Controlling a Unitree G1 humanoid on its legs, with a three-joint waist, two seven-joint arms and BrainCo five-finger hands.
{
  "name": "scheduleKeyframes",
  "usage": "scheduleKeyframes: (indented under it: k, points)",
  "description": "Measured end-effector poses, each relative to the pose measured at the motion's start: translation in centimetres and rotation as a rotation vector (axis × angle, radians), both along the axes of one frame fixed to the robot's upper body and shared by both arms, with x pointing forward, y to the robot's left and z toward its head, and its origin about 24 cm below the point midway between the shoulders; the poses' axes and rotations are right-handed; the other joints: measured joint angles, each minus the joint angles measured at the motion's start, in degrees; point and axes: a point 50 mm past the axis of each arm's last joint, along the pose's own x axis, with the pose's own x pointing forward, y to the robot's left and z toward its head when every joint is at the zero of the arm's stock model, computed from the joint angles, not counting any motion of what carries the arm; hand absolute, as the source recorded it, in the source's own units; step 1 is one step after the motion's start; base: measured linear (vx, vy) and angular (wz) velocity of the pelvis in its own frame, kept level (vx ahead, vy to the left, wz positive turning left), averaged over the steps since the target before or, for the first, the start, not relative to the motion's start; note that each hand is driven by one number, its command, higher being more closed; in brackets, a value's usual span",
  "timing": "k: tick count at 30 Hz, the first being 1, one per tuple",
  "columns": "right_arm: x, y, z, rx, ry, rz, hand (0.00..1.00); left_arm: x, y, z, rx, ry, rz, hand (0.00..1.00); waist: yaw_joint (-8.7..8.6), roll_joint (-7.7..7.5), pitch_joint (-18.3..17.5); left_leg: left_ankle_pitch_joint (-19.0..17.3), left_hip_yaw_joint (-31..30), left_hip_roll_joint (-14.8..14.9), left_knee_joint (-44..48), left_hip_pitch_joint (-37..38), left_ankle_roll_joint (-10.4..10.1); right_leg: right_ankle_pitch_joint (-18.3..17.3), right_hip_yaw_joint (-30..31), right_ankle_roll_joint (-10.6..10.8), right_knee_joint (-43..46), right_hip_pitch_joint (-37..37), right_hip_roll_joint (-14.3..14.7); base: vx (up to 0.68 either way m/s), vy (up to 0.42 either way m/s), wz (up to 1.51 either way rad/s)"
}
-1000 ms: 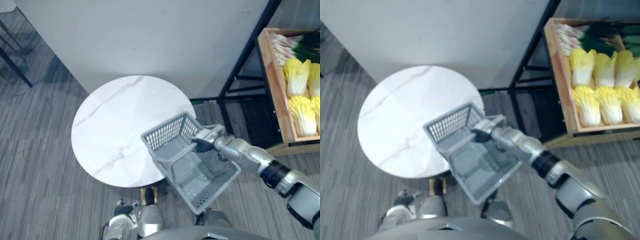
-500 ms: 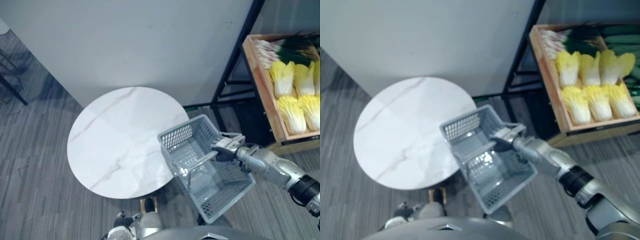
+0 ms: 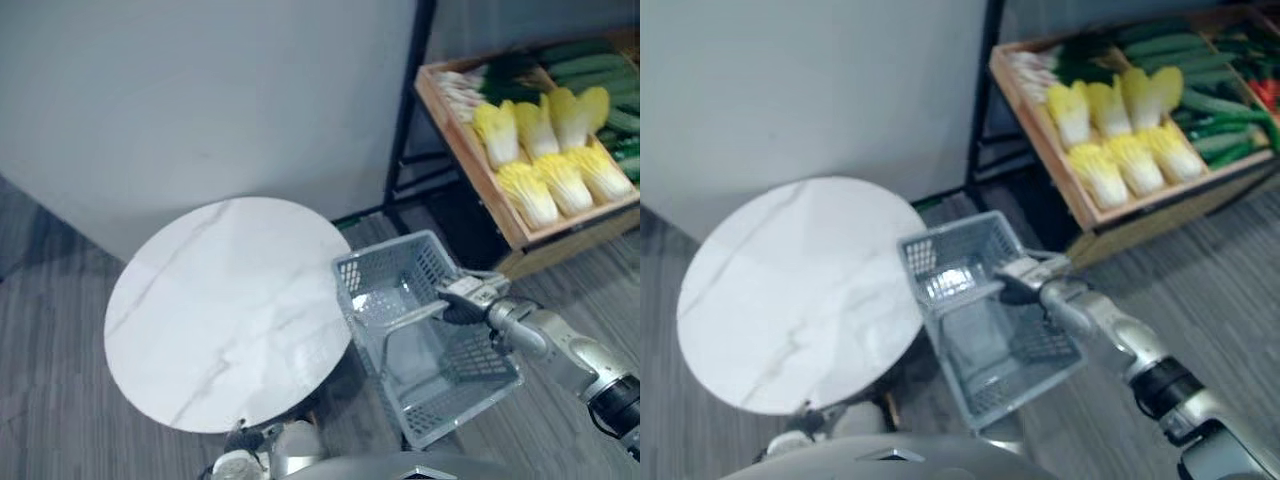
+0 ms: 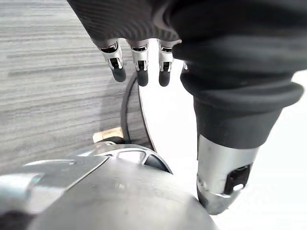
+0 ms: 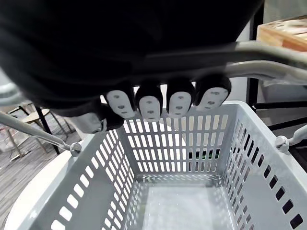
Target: Pick vegetable in the basket
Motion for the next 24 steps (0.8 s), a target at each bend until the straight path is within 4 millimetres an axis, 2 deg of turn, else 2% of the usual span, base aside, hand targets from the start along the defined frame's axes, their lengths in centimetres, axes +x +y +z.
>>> scheduleKeyframes:
  k: [1,2,3,4,5,7,10,12,13,14,16,17,19,20,21,22,23,24]
  points:
    - [0.2,0.4,0.3,0.018,-0.015,-0.003,1.00,0.3,-0.2,0.0,0.006,0.013,-0.046,0.00,0.28,1.85,0.64,0.17,2.69,0.38,-4.76,1.72,2.56,-2.79,-6.46,-3.46,-1.64,1.23,-0.48,-0.13,0.154,-1.26]
    - [0.3,0.9,0.5,0.038,-0.029,0.004,1.00,0.7,-0.4,-0.1,0.001,0.013,-0.050,0.00,0.93,2.48,1.94,1.28,6.47,2.10,-5.91,3.49,3.05,-3.42,-13.43,-7.36,11.08,-1.12,-1.61,-0.15,0.200,-1.33]
    - [0.3,1.0,0.5,0.041,-0.027,0.006,1.00,0.7,-0.5,-0.1,0.001,0.013,-0.050,0.00,0.96,2.37,2.01,1.21,7.81,2.49,-5.46,3.95,3.15,-4.23,-16.36,-8.56,17.75,-1.55,-2.52,-0.03,0.190,-1.12]
    - [0.3,1.0,0.4,0.044,-0.023,0.010,1.00,0.6,-0.1,0.0,0.010,0.017,-0.052,0.00,0.94,2.23,2.00,0.78,10.71,2.99,-4.42,4.65,3.79,-5.83,-20.97,-10.78,28.00,-0.04,-5.39,0.00,0.192,-1.00]
    - [0.6,1.3,0.6,0.047,-0.034,0.023,1.00,0.7,-0.1,0.0,0.013,0.019,-0.068,0.00,1.19,1.24,1.35,0.69,13.71,3.10,-3.35,5.19,3.94,-8.57,-23.86,-12.04,32.19,2.13,-7.46,0.01,0.157,-1.06]
    - [1.6,2.2,1.8,0.041,-0.085,0.062,1.00,0.9,-0.1,0.1,0.015,0.016,-0.077,0.00,1.87,0.79,1.03,0.14,18.92,4.71,-1.62,5.46,4.82,-9.33,-25.77,-13.14,33.91,2.02,-8.59,-0.08,0.042,-1.26]
    - [2.0,3.2,2.0,0.024,-0.116,0.088,1.00,0.4,-0.1,0.0,0.013,0.030,-0.073,0.00,2.29,1.69,-0.45,0.28,27.95,8.40,-0.89,5.92,4.56,-9.32,-26.85,-13.10,37.39,1.95,-11.06,-0.08,-0.017,-1.05]
    - [2.0,3.9,1.6,0.007,-0.113,0.118,1.00,-0.5,0.0,-0.1,0.016,0.045,-0.056,0.00,2.68,0.99,-1.98,1.09,33.56,10.40,0.21,5.98,3.28,-7.41,-26.98,-11.52,33.76,1.97,-13.02,-0.03,-0.171,-1.24]
    - [2.2,4.9,1.7,0.005,-0.121,0.147,1.00,-0.4,0.3,-0.1,0.018,0.046,-0.037,0.00,3.14,0.63,-2.58,1.90,35.58,12.29,2.18,5.84,3.04,-6.81,-26.83,-8.80,28.02,1.83,-9.56,-0.11,-0.398,-1.81]
    - [2.2,5.3,1.7,-0.015,-0.133,0.172,1.00,-0.9,-0.8,-0.5,-0.012,0.061,-0.028,0.00,3.58,2.53,-3.52,4.29,36.25,13.73,0.26,5.55,3.44,-5.51,-26.50,-7.38,20.47,2.05,-5.21,-0.11,-0.356,-1.93]
    - [2.2,5.4,2.0,-0.004,-0.157,0.175,1.00,-1.4,-1.1,-0.7,-0.022,0.079,-0.026,0.00,3.53,3.09,-3.96,7.16,38.80,14.89,-0.91,6.02,2.16,-5.18,-27.05,-7.21,12.07,2.89,-2.05,-0.13,-0.340,-1.58]
    - [2.1,5.1,1.9,-0.011,-0.156,0.166,1.00,-1.1,-1.2,-0.7,-0.024,0.075,-0.026,0.00,2.58,3.88,-4.00,8.71,40.62,15.53,-0.67,7.14,0.56,-4.72,-26.36,-6.54,7.47,3.65,0.56,-0.12,-0.375,-1.24]
    - [1.8,4.6,1.2,-0.019,-0.132,0.150,1.00,-0.9,-1.4,-0.7,-0.029,0.072,-0.028,0.00,1.06,4.72,-3.92,9.86,40.30,17.60,1.12,8.60,0.73,-4.41,-26.29,-6.10,2.74,7.25,3.12,-0.07,-0.280,-0.56]
    - [1.1,3.8,0.5,-0.030,-0.106,0.129,1.00,-0.8,-1.3,-0.7,-0.028,0.067,-0.034,0.00,-0.41,5.27,-3.99,11.42,38.35,20.57,4.44,9.35,0.52,-4.38,-26.23,-6.11,-0.23,10.66,5.21,-0.05,-0.251,-0.16]
    - [0.9,3.4,0.4,-0.037,-0.100,0.125,1.00,-0.8,-1.3,-0.6,-0.027,0.066,-0.034,0.00,-0.69,5.46,-4.06,12.25,37.52,21.54,5.59,9.60,-0.07,-4.31,-25.76,-6.25,-0.85,11.40,5.84,-0.07,-0.252,-0.34]
    - [0.6,2.9,0.3,-0.044,-0.097,0.117,1.00,-0.7,-1.3,-0.6,-0.027,0.063,-0.034,0.00,-0.63,5.79,-4.26,14.49,35.45,23.27,8.00,9.91,-1.04,-4.03,-23.97,-6.75,-1.79,11.88,7.01,-0.04,-0.128,-0.50]
    - [0.5,2.8,0.4,-0.046,-0.099,0.115,1.00,-0.7,-1.3,-0.6,-0.027,0.063,-0.033,0.00,-0.57,5.86,-4.19,15.77,33.84,24.02,9.46,10.09,-1.09,-3.72,-22.85,-7.22,-2.16,11.90,7.39,-0.05,-0.149,-0.96]
    - [0.5,2.9,0.4,-0.043,-0.100,0.117,1.00,-0.8,-1.2,-0.6,-0.025,0.064,-0.030,0.00,0.12,5.60,-3.74,17.59,27.10,24.64,12.80,8.33,-1.23,-3.26,-19.35,-7.92,-2.89,12.12,7.89,-0.05,-0.100,-1.08]
